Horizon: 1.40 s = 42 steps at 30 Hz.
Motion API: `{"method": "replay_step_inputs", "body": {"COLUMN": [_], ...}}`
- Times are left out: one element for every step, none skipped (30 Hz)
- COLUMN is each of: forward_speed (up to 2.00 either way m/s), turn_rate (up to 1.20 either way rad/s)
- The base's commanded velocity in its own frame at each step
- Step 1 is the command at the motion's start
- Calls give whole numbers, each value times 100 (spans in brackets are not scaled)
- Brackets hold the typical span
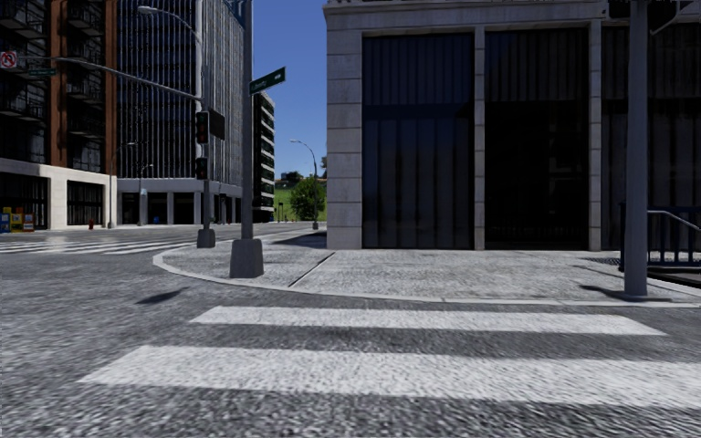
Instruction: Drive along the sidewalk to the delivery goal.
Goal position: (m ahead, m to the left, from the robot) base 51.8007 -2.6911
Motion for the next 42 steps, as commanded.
{"method": "replay_step_inputs", "body": {"forward_speed": [200, 200, 200, 200, 200, 200, 200, 200, 200, 200, 200, 200, 200, 200, 200, 200, 200, 200, 200, 200, 200, 200, 200, 200, 200, 200, 200, 200, 200, 200, 200, 200, 200, 200, 200, 200, 200, 200, 198, 188, 176, 168], "turn_rate": [0, 0, 0, 0, 0, 0, 0, 0, 0, 0, 0, 0, 0, 0, 0, 0, 0, 0, 0, 0, 0, 0, 0, 0, 0, 0, 0, 0, 0, 0, 0, 0, 0, 0, 0, 0, 0, 0, 0, 0, 0, 0]}}
